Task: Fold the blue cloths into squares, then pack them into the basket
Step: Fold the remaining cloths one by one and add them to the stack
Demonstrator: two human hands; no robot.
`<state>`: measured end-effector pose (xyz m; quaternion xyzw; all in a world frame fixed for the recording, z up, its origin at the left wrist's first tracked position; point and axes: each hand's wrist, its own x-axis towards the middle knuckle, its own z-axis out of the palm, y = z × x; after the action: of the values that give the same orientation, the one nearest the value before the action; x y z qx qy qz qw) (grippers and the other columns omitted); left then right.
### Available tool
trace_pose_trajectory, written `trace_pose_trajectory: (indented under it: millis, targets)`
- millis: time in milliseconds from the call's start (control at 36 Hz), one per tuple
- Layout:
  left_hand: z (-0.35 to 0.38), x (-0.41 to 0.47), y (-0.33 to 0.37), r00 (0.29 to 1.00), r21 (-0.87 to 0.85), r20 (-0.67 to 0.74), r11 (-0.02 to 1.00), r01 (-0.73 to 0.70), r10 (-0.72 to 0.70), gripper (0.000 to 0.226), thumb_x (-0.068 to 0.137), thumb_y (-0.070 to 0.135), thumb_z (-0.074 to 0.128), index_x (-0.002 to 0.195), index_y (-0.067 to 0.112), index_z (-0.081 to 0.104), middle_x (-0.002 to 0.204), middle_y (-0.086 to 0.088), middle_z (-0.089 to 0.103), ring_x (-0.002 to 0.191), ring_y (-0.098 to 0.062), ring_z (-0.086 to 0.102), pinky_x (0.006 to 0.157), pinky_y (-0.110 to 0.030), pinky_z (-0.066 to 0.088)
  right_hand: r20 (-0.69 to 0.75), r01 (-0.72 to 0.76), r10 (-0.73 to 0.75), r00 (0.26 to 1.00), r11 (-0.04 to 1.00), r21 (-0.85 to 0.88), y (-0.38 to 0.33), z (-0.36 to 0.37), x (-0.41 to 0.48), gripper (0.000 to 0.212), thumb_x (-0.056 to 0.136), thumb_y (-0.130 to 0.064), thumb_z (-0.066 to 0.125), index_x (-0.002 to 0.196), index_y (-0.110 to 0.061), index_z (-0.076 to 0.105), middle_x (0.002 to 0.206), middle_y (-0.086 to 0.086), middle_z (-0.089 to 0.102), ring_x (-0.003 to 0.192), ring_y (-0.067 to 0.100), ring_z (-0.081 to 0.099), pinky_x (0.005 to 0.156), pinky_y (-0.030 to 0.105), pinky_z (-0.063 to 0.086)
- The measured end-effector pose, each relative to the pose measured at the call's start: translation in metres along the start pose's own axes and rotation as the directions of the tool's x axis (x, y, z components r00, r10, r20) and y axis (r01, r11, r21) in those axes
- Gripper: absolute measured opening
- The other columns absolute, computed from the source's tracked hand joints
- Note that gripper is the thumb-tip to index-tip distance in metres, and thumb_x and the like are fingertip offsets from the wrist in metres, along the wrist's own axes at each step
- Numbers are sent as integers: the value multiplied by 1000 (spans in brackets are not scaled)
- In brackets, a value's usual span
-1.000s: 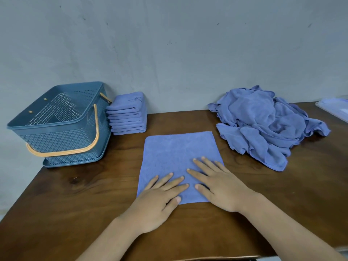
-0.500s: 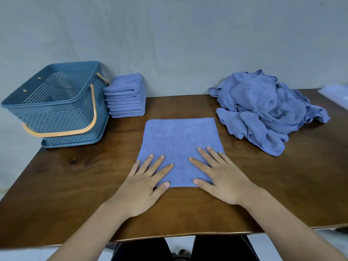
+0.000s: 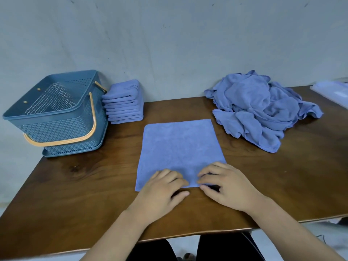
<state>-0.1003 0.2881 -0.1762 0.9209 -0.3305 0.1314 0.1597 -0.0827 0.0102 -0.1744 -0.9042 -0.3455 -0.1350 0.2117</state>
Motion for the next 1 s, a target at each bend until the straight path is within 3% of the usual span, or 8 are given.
trace_pose_trajectory:
  millis: [167, 306, 417, 528, 667, 806, 917, 1000]
  targets:
    - [7, 11, 1, 999, 57, -33, 998, 18, -16, 26, 111, 48, 46, 102, 34, 67, 102, 18, 59, 96, -9, 56, 83, -32, 49, -19, -43, 44, 999, 999, 16, -1, -1, 1, 18, 97, -52, 70, 106, -39, 78, 116, -26, 65, 105, 0, 61, 87, 25, 51]
    - [7, 14, 1, 993, -29, -7, 993, 114, -114, 22, 111, 44, 42, 102, 35, 59, 101, 20, 55, 94, -7, 52, 86, -31, 48, -15, -61, 60, 998, 998, -26, -1, 2, 4, 22, 99, -55, 65, 110, -39, 76, 113, -26, 65, 101, 1, 60, 84, 25, 52]
    - [3, 15, 9, 993, -30, 9, 992, 122, -121, 16, 108, 44, 45, 103, 34, 56, 101, 20, 52, 95, -7, 49, 87, -34, 46, -35, -71, 70, 997, 997, -40, -1, 3, 4, 16, 102, -46, 62, 109, -39, 74, 111, -26, 65, 99, 0, 58, 82, 23, 52]
    - [8, 25, 18, 994, 62, -28, 992, 112, -110, 31, 98, 57, 56, 115, 32, 61, 104, 18, 57, 97, -11, 53, 82, -32, 43, -12, -74, 73, 997, 996, -44, -1, 1, 7, 17, 105, -45, 58, 110, -38, 72, 111, -25, 64, 100, -1, 56, 83, 23, 50]
    - [10, 22, 4, 982, 45, -71, 983, 177, -174, 20, 102, 51, 53, 105, 35, 65, 101, 17, 54, 94, -11, 53, 79, -30, 43, 24, -122, 121, 992, 992, 15, 5, -5, 0, 16, 105, -40, 60, 116, -36, 71, 119, -26, 61, 109, -2, 56, 89, 16, 47]
    - [-13, -11, -34, 975, 10, -17, 975, 224, -224, 18, 101, 43, 52, 114, 41, 64, 113, 24, 54, 104, -4, 55, 89, -26, 44, 28, -254, 252, 967, 962, 98, 23, -19, -19, 24, 101, -26, 68, 121, -37, 73, 124, -31, 62, 116, -5, 59, 94, 16, 49]
    - [-33, -34, -56, 941, -136, -28, 934, 329, -336, 12, 103, 40, 61, 113, 44, 67, 117, 30, 60, 112, -2, 58, 97, -26, 46, -15, -410, 438, 899, 853, 322, 24, -26, -21, 25, 102, -28, 69, 122, -39, 76, 118, -31, 71, 112, -7, 65, 96, 18, 50]
    - [-46, -40, -52, 898, -329, -13, 850, 411, -439, 17, 100, 28, 71, 105, 44, 73, 113, 24, 69, 113, -9, 64, 96, -20, 45, -1, -459, 507, 862, 781, 423, 17, -30, -17, 22, 101, -27, 69, 119, -38, 77, 113, -31, 73, 108, -5, 68, 93, 21, 53]
